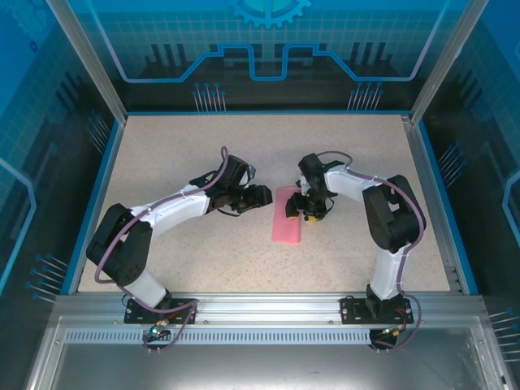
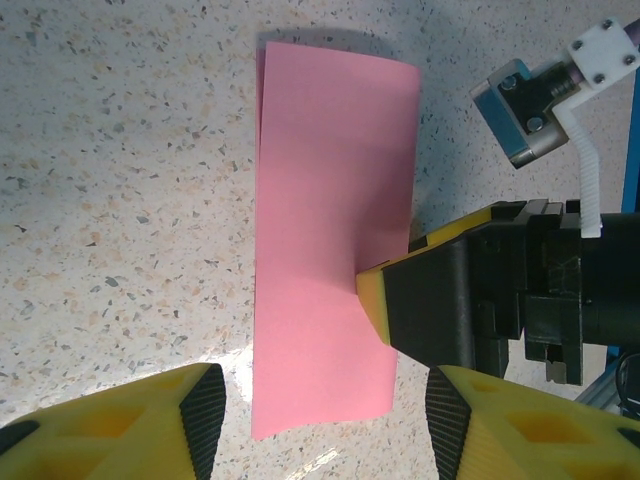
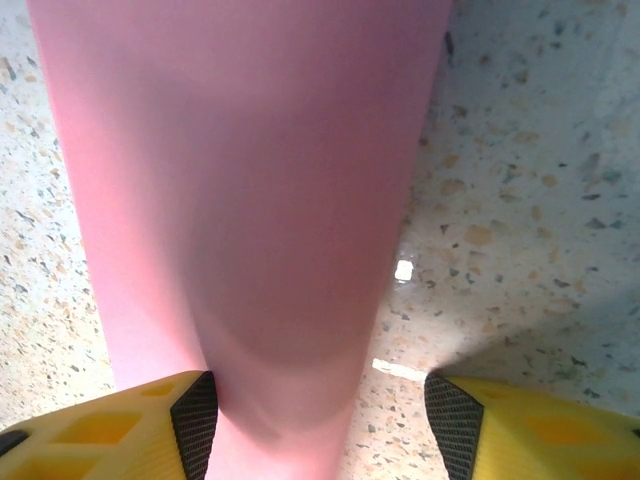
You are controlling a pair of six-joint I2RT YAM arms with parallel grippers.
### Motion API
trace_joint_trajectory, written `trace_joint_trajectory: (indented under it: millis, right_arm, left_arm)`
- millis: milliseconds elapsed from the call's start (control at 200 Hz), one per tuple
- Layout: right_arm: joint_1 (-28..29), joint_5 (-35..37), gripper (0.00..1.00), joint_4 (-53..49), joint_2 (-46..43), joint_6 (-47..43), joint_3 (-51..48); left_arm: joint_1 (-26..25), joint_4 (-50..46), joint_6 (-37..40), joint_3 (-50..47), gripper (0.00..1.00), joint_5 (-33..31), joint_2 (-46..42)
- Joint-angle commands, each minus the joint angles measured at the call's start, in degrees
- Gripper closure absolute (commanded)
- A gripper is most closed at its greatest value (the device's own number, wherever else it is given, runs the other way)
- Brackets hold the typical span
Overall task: Fold a paper plane with a square sheet of paper (pick it up from the middle)
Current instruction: Fold the square sheet of paper in half at the center of the table.
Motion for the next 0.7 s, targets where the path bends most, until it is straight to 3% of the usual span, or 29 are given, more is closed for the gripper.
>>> trace_joint_trajectory:
  millis: [0,385,695]
  right_arm:
    - [0.49,5.02,0.37,-1.97,3.92,-1.98,-0.31]
    - [0.69,7.15,0.36,-3.59,4.89,-1.93,0.49]
    - [0.86,8.40,0.36,-3.63,5.71,-1.07,0.40]
  left_arm:
    - [0.10,-0.96,0.02,0.96,0.41,1.54,0.90]
    - [-0.12,-1.56,0.11,2.08,0.43,1.89,1.79]
    - [-0.16,-0.47,-1.97,2.83,0.56,2.01,3.53]
